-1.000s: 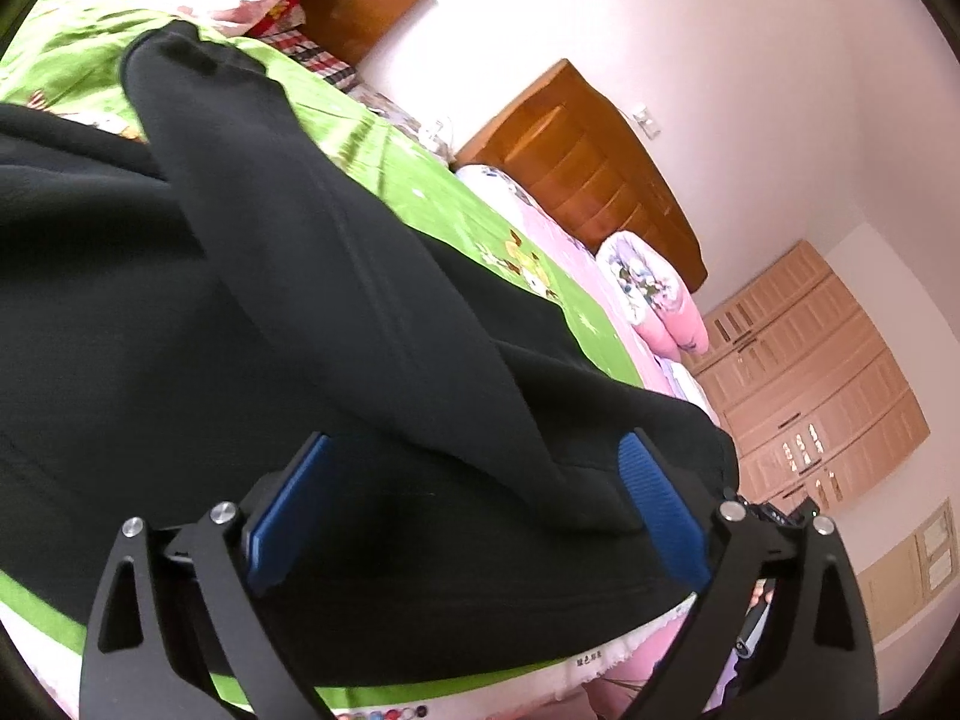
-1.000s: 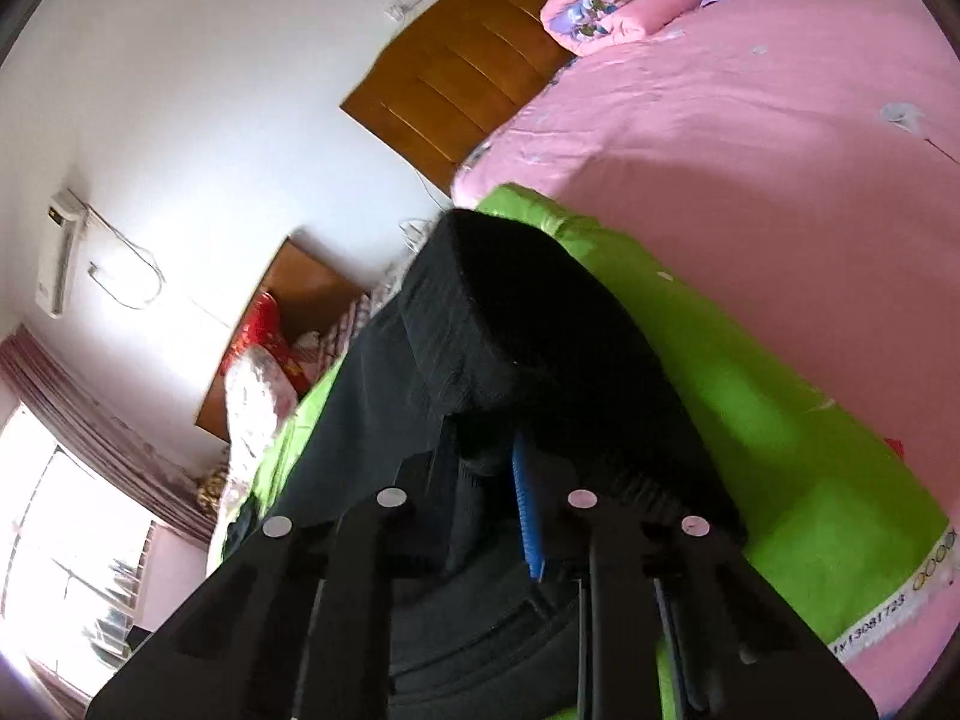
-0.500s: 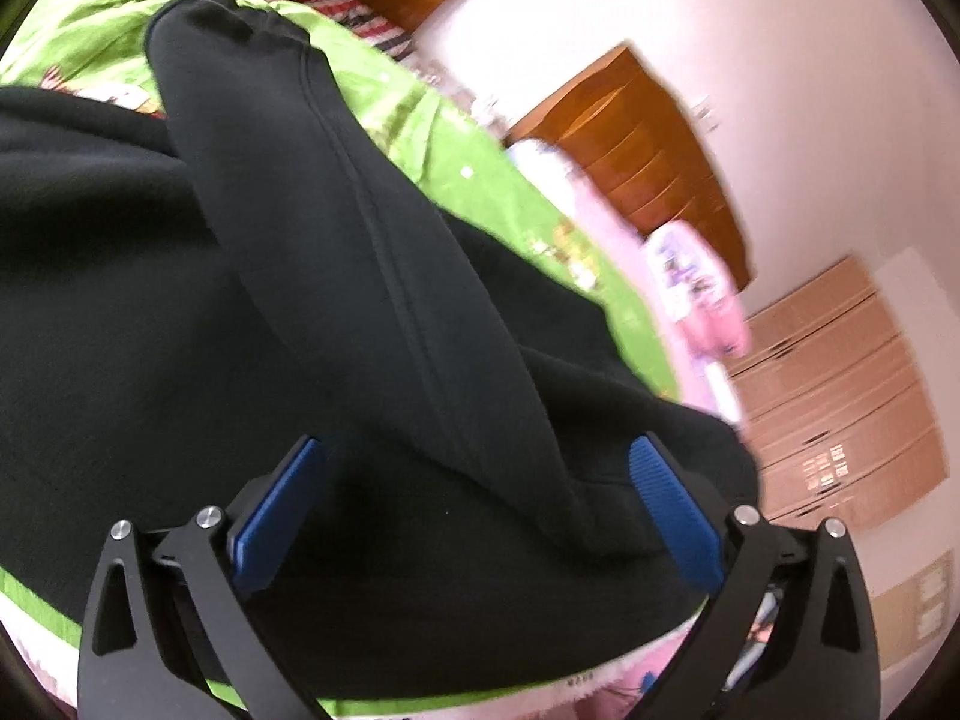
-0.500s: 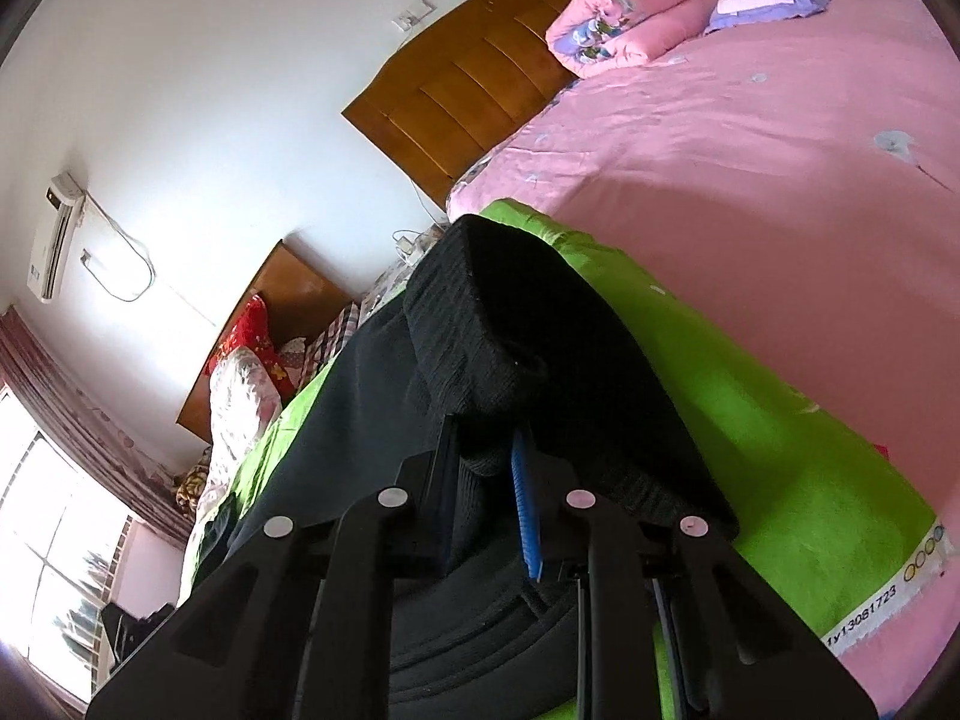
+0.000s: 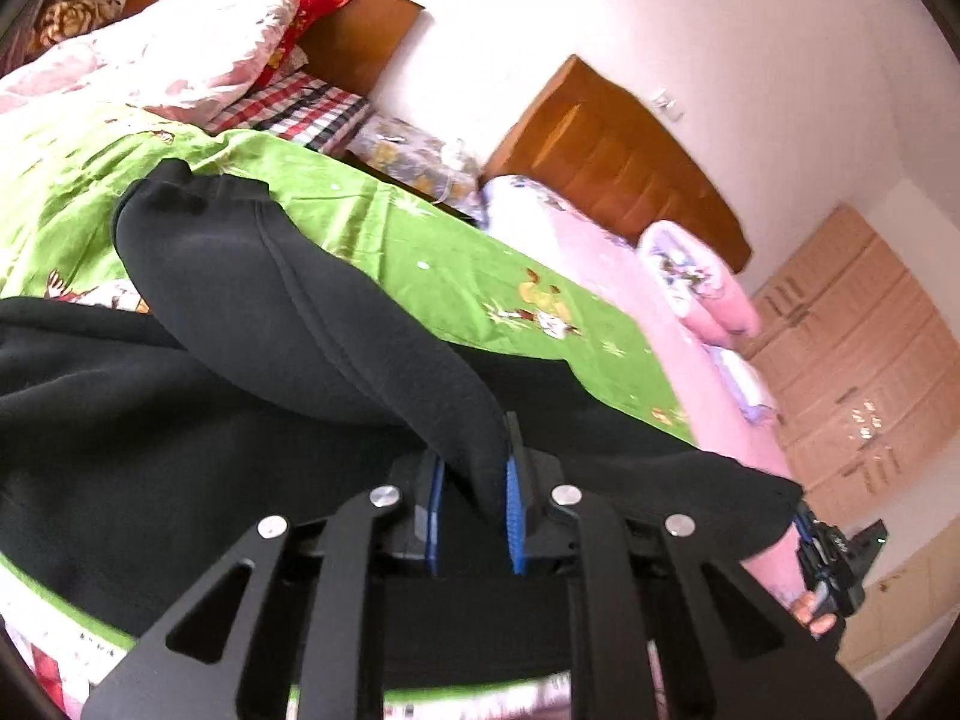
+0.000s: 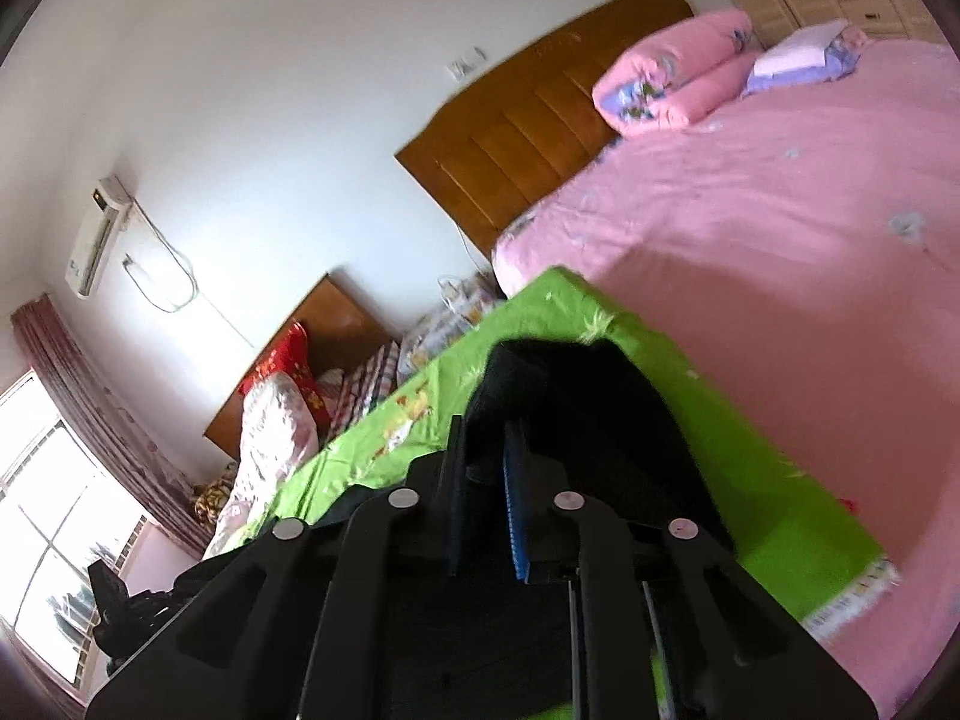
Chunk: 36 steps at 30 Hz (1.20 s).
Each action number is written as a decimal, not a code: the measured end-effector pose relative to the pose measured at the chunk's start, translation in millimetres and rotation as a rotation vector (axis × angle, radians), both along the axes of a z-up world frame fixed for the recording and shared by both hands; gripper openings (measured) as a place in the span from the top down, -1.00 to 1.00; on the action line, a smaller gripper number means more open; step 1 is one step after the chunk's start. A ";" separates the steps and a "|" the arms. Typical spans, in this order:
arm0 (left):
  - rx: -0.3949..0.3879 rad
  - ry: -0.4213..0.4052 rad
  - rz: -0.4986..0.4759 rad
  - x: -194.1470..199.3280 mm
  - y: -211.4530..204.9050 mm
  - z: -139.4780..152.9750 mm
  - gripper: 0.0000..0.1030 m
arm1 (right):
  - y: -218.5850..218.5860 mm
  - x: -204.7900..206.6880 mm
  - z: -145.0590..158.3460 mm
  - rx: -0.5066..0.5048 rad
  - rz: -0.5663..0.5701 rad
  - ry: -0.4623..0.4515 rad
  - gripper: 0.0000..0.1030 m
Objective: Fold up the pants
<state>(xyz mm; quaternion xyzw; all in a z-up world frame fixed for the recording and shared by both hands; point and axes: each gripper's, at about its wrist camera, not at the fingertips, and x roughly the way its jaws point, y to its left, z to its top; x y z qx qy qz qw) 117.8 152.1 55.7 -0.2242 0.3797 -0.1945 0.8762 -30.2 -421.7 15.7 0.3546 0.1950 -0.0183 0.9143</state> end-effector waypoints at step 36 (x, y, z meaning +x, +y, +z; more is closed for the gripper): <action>-0.037 0.131 0.018 -25.8 15.7 -91.2 -0.52 | 22.7 -74.5 -52.8 -0.182 -0.384 0.126 -0.40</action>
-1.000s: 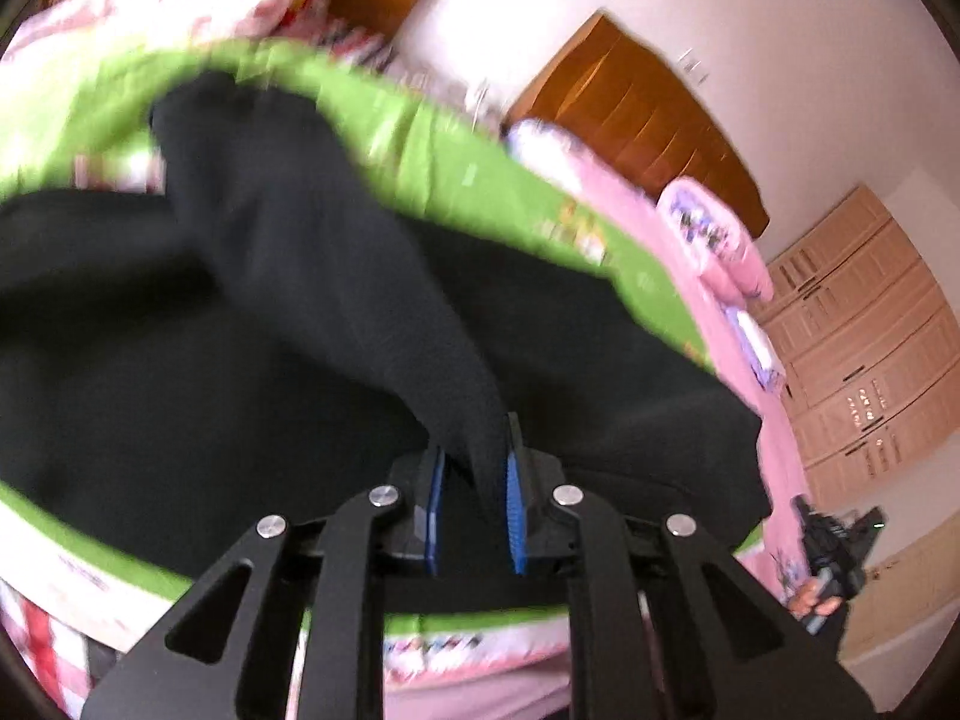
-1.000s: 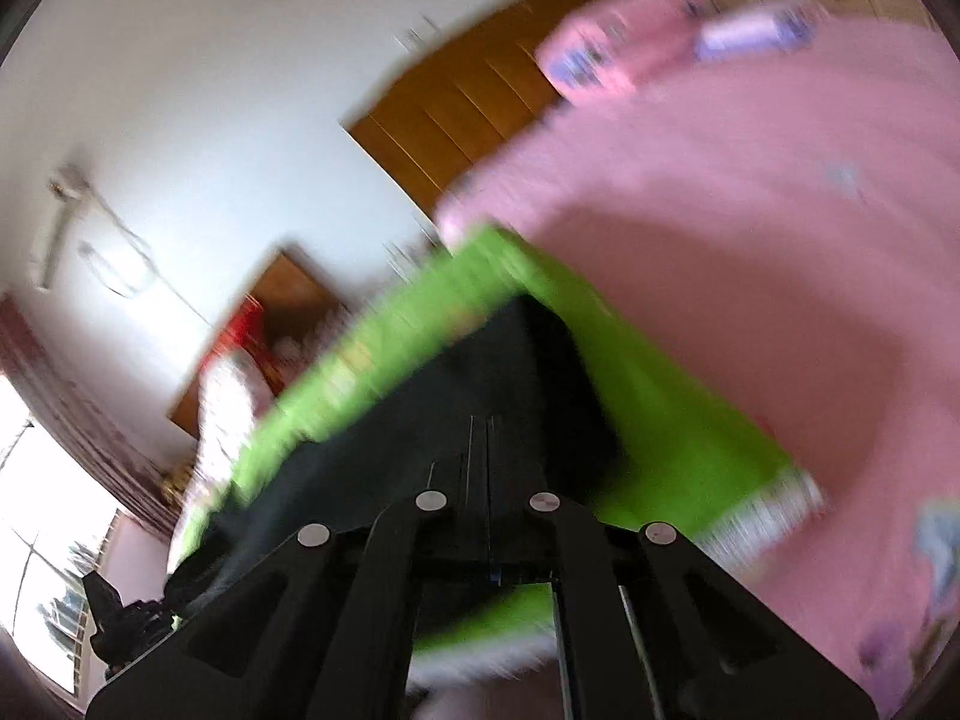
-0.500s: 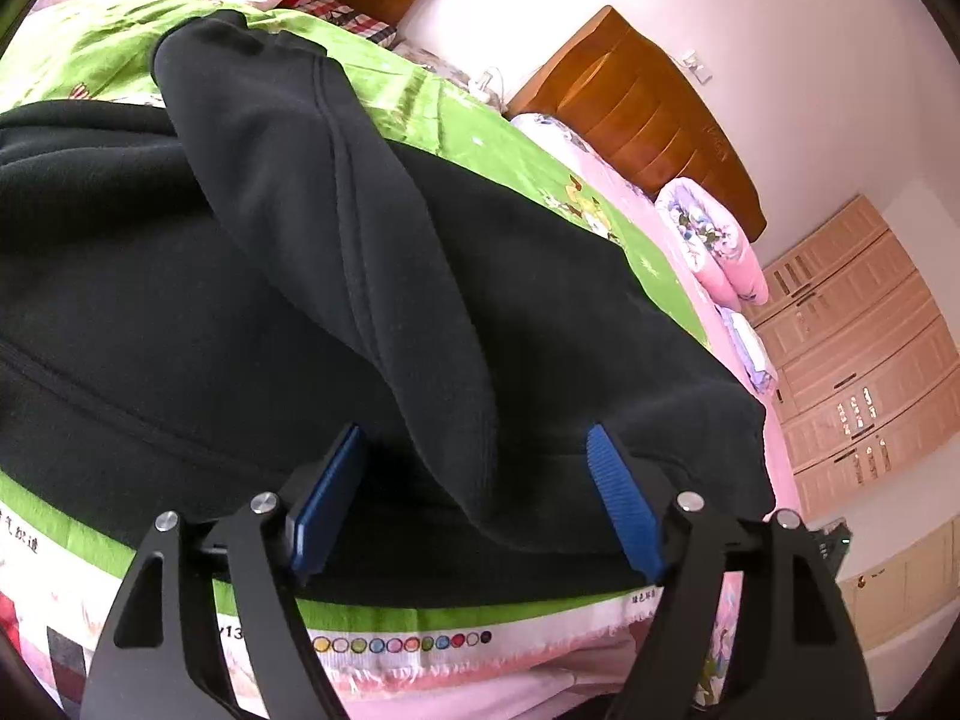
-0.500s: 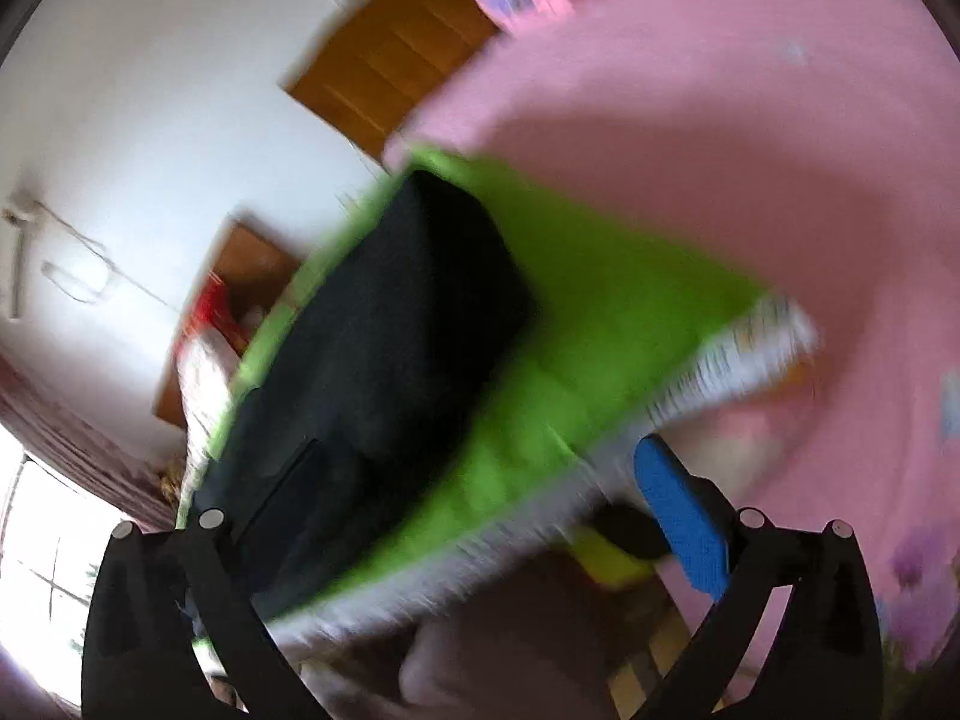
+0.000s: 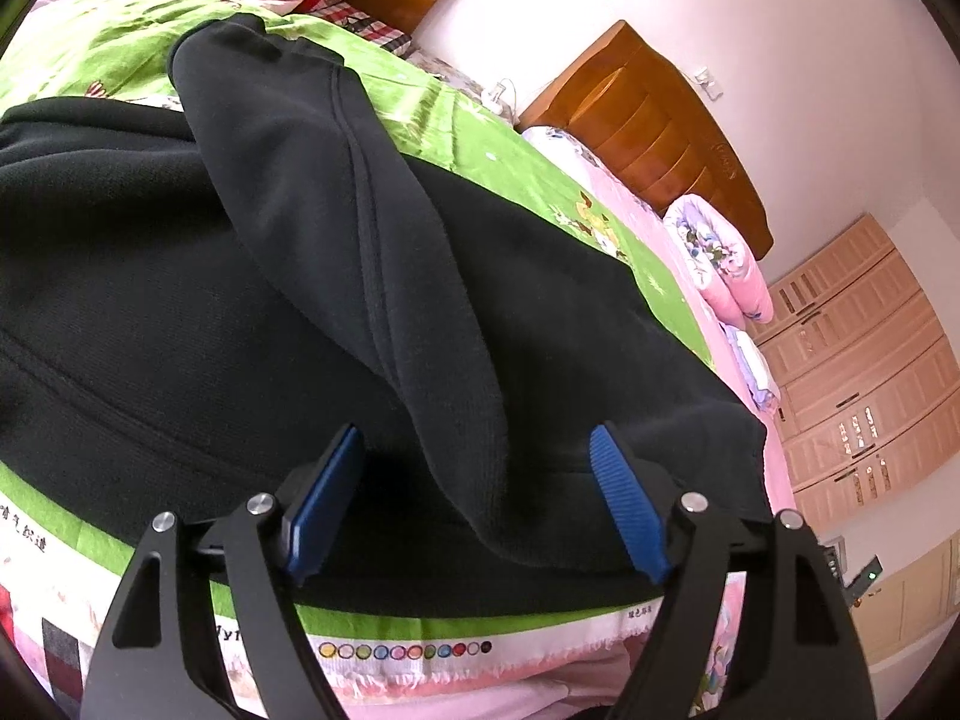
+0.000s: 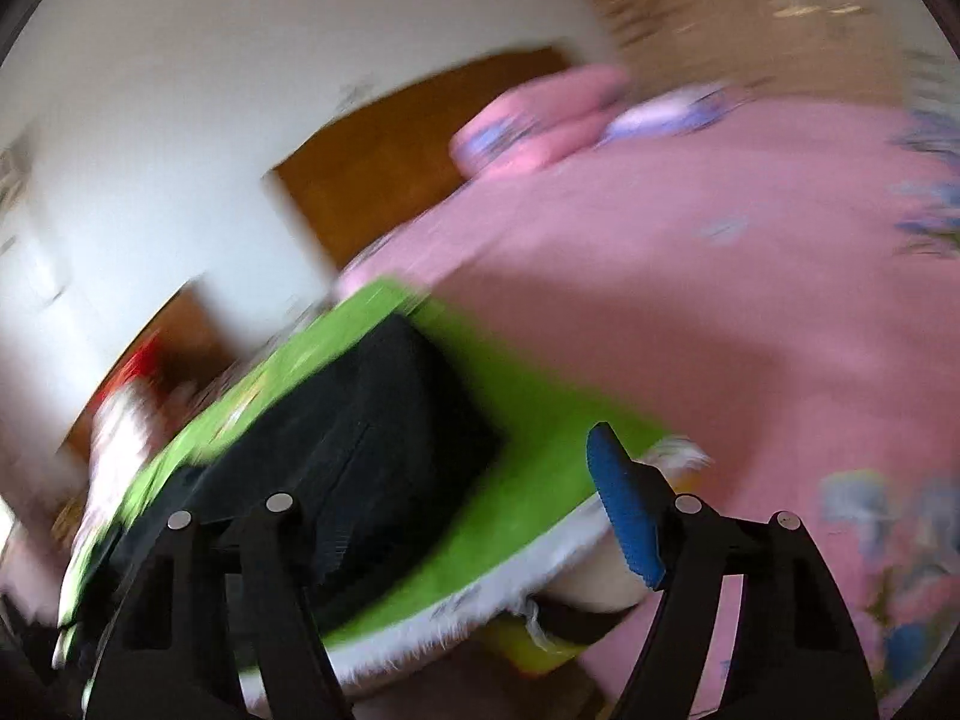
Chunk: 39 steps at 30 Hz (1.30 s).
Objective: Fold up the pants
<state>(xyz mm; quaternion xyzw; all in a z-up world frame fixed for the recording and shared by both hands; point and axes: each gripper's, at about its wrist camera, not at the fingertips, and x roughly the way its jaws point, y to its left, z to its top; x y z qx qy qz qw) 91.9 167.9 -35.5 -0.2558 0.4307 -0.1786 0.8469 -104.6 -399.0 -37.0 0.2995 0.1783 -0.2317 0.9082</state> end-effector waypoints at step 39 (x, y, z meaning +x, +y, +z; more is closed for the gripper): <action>0.086 -0.045 -0.040 -7.2 -27.2 -12.0 0.74 | -13.0 65.0 -35.4 0.197 0.289 -0.007 0.67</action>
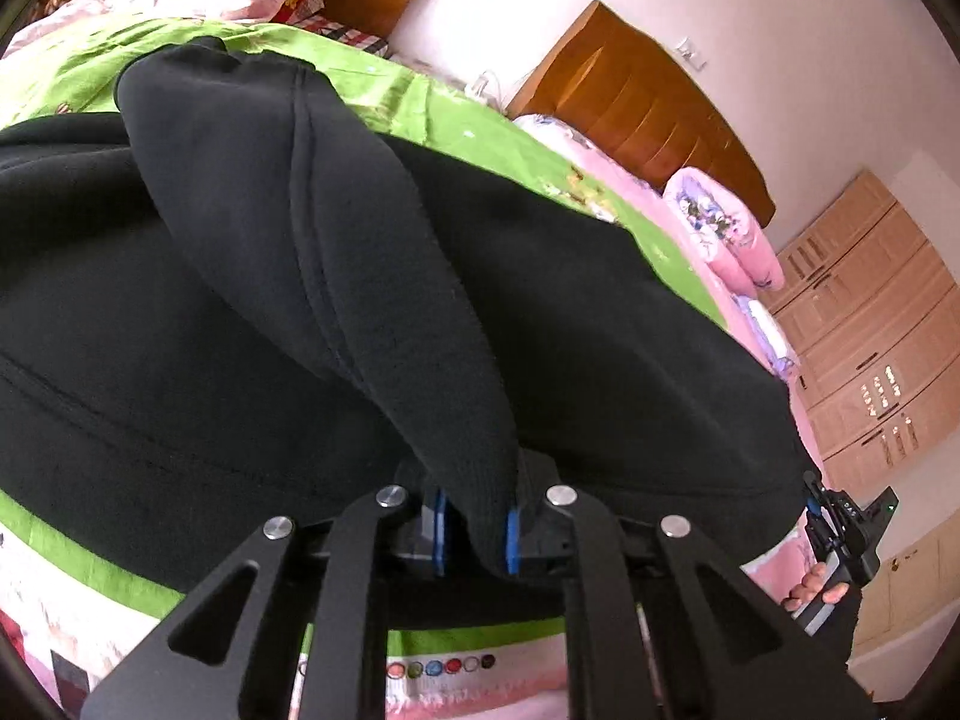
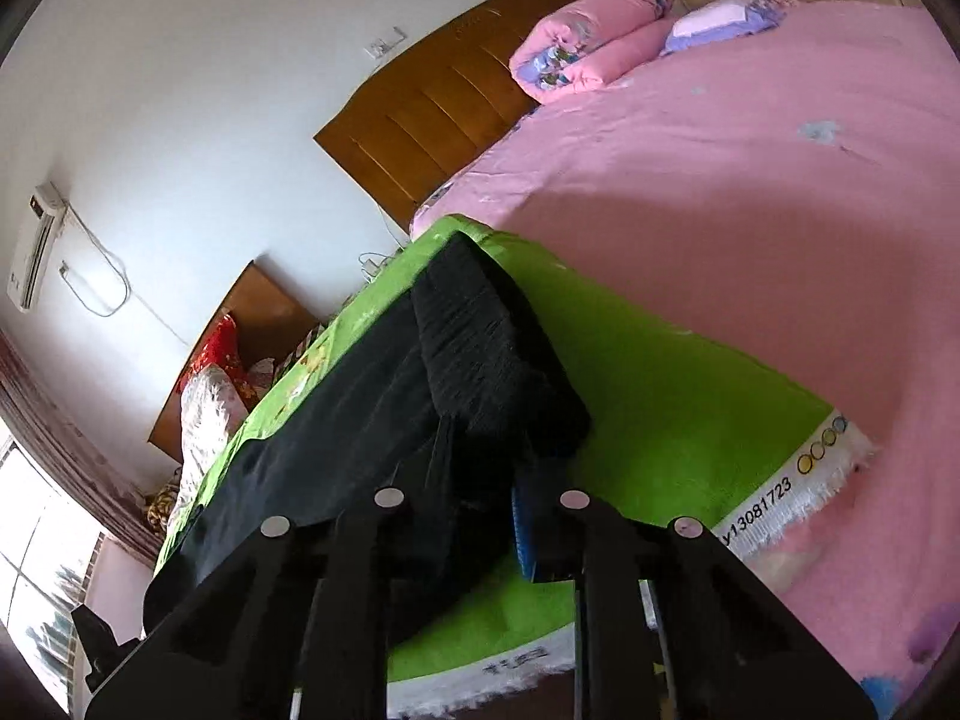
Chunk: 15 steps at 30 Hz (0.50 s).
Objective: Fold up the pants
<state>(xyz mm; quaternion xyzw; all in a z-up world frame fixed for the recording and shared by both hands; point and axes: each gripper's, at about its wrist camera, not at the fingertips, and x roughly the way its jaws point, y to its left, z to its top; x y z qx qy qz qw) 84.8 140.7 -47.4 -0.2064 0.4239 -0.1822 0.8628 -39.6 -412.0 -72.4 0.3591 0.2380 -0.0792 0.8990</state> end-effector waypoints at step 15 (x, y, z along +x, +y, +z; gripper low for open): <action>0.032 -0.061 -0.010 -8.6 6.9 5.2 -0.30 | 10.7 -11.2 37.2 -0.177 -0.167 0.039 -0.53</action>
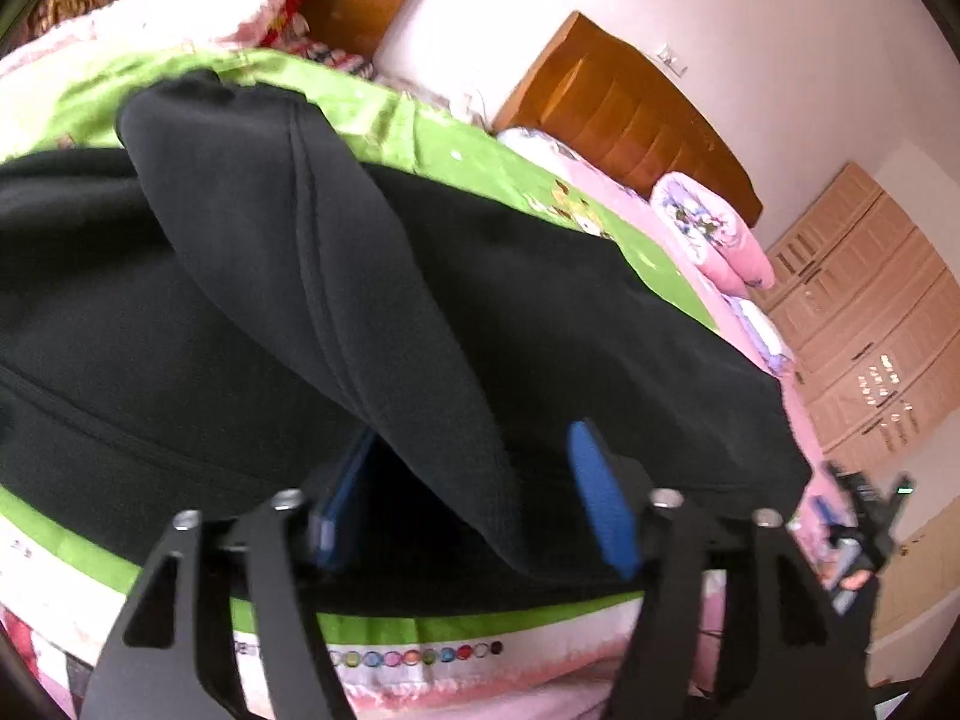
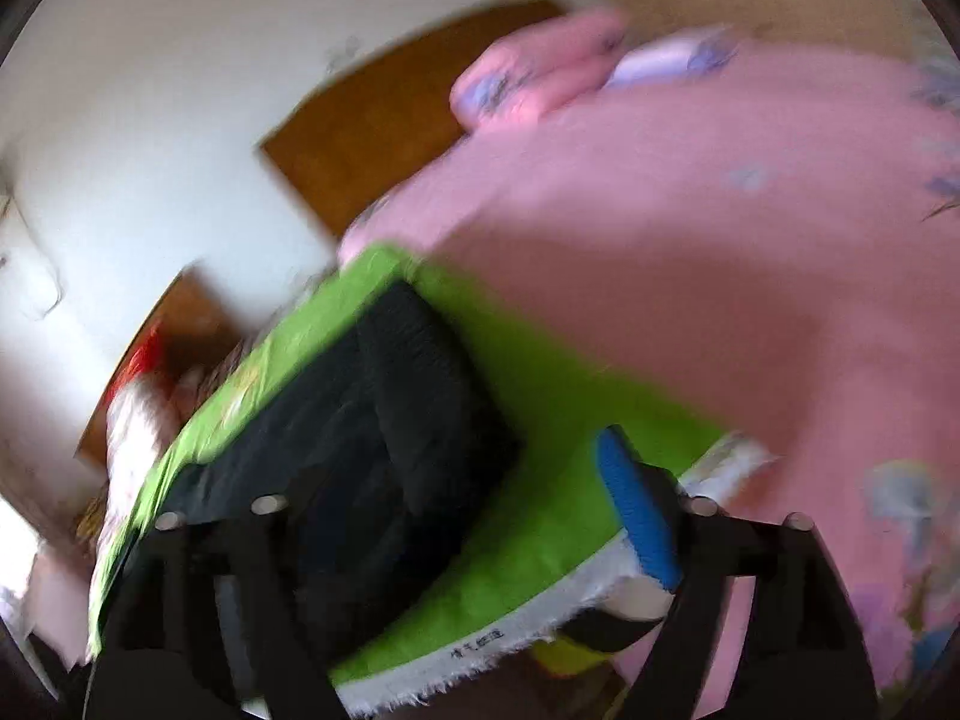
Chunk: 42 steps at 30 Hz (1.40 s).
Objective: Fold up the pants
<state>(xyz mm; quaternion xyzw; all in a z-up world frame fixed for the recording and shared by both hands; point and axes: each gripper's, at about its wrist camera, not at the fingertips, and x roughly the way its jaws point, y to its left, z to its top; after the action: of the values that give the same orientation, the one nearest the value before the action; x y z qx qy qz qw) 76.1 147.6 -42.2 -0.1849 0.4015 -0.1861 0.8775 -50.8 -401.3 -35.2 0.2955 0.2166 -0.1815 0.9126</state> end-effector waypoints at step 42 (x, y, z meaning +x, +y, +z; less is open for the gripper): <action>0.086 0.226 0.292 55.1 329.1 -31.1 -0.62 | 231.1 112.4 -32.9 -0.348 0.728 0.277 -0.72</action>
<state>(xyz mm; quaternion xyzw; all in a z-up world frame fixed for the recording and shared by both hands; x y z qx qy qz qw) 131.2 476.7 -73.3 -0.2232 0.4738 -0.0175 0.8517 61.7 -170.3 -68.1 0.0141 0.3936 0.0806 0.9156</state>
